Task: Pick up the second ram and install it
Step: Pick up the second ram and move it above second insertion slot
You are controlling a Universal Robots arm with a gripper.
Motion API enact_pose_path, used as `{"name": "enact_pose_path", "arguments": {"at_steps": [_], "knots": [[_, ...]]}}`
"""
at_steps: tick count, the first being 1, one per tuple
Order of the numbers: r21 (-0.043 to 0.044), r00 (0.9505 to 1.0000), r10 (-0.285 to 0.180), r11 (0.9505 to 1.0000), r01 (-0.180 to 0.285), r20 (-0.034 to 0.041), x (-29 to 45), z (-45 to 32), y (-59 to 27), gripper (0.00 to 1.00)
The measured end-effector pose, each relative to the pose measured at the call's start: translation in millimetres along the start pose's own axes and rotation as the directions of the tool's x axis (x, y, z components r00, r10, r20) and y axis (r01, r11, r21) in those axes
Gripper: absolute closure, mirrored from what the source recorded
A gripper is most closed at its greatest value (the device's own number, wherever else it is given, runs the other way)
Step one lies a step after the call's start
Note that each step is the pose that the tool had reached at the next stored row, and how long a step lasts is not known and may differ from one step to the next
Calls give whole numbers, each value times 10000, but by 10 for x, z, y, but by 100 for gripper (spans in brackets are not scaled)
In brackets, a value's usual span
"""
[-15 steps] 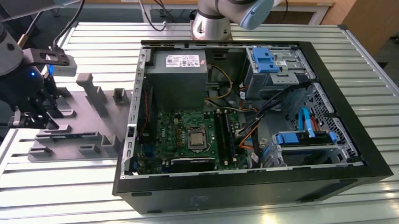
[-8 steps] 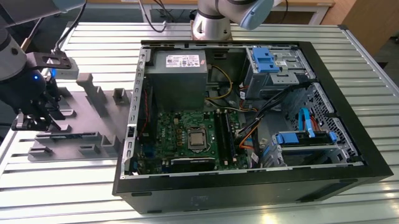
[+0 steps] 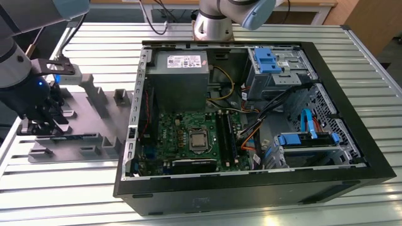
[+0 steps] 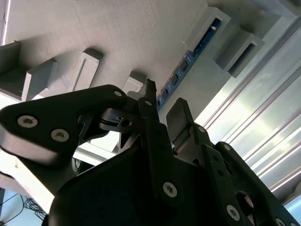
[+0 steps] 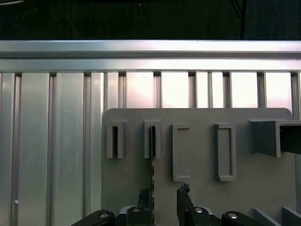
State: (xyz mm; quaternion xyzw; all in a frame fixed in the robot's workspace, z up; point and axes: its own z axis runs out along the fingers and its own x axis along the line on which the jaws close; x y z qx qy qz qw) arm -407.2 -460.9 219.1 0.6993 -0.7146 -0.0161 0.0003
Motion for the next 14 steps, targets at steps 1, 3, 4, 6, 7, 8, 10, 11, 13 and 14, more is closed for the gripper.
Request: {"name": "enact_pose_path", "arguments": {"at_steps": [1,3,4,6,7,8,10,11,13,14], "knots": [[1,10000,0,10000,0,0,3,12,0,63],[5,10000,0,10000,0,1,7,34,-1,63],[4,10000,1,10000,-1,1,7,42,-1,63],[4,10000,1,10000,-1,0,8,57,-1,63],[3,10000,0,10000,0,0,8,63,-1,63],[4,10000,1,10000,-1,1,8,71,-2,63],[4,10000,0,10000,0,0,9,90,-2,63],[4,10000,1,10000,-1,0,10,99,-2,63],[3,10000,0,10000,0,0,12,119,-3,63],[3,10000,0,10000,0,-1,15,129,-3,63]]}}
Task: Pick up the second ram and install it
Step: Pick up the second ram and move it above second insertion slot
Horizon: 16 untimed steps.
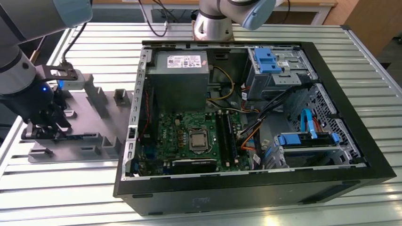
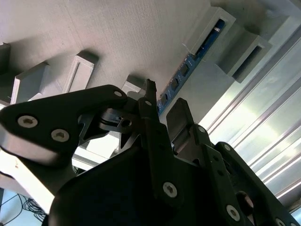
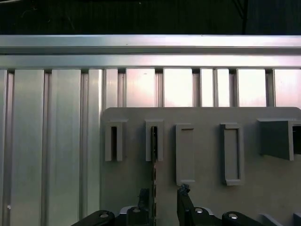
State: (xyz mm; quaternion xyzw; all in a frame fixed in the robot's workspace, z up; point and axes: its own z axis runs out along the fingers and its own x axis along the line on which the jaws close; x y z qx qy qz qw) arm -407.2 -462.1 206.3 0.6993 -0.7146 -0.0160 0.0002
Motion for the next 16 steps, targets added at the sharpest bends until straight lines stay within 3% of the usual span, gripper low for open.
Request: {"name": "enact_pose_path", "arguments": {"at_steps": [8,16], "knots": [[12,10000,0,10000,0,6,56,75,-2,63],[19,10000,-1,10000,1,12,67,127,2,63]]}}
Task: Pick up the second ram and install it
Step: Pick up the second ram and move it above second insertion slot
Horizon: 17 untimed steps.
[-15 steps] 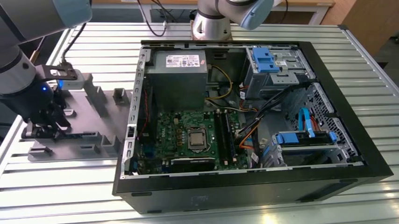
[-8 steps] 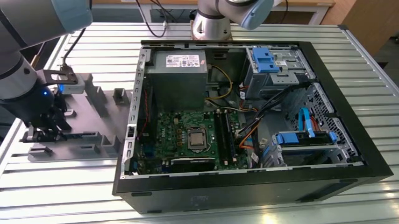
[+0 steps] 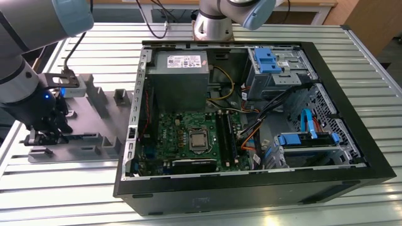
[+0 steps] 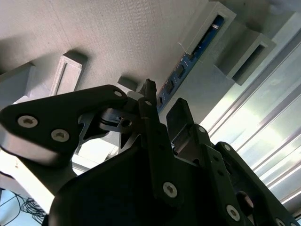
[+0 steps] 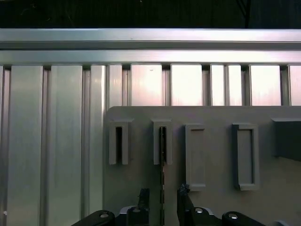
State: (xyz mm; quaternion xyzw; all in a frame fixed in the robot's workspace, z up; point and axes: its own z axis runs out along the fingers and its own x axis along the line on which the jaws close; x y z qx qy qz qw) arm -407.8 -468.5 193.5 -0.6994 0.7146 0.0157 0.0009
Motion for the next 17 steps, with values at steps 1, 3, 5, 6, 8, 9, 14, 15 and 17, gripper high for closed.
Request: {"name": "enact_pose_path", "arguments": {"at_steps": [1,3,5,6,8,9,14,15,17], "knots": [[-1,10000,0,10000,0,0,0,3,1,63],[-1,10000,1,10000,-1,4,0,8,2,63],[-1,10000,1,10000,-1,9,0,13,3,63],[-1,10000,1,10000,-1,11,0,16,4,63],[1,10000,1,10000,-1,16,0,22,6,65],[1,10000,1,10000,-1,19,0,24,7,65],[1,10000,0,10000,0,44,1,35,19,71],[1,10000,0,10000,0,52,1,38,20,71],[1,10000,-1,10000,1,58,1,43,20,71]]}}
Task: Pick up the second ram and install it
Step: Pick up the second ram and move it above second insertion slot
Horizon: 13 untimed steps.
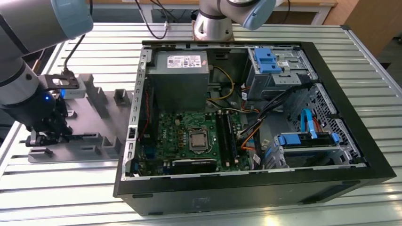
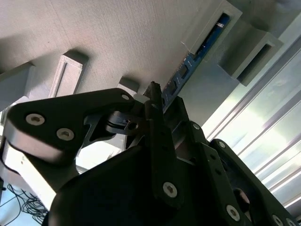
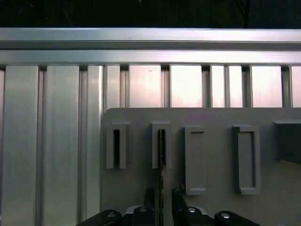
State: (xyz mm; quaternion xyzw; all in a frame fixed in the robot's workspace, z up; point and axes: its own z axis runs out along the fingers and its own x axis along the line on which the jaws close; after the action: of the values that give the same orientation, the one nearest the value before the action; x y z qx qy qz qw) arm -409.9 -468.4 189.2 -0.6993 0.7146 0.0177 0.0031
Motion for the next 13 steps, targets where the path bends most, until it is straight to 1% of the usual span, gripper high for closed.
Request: {"name": "enact_pose_path", "arguments": {"at_steps": [6,7,13], "knots": [[-1,10000,0,10000,0,7,1,18,0,73],[-1,10000,0,10000,0,9,1,20,0,80],[-2,10000,1,10000,-1,16,1,29,0,81]]}}
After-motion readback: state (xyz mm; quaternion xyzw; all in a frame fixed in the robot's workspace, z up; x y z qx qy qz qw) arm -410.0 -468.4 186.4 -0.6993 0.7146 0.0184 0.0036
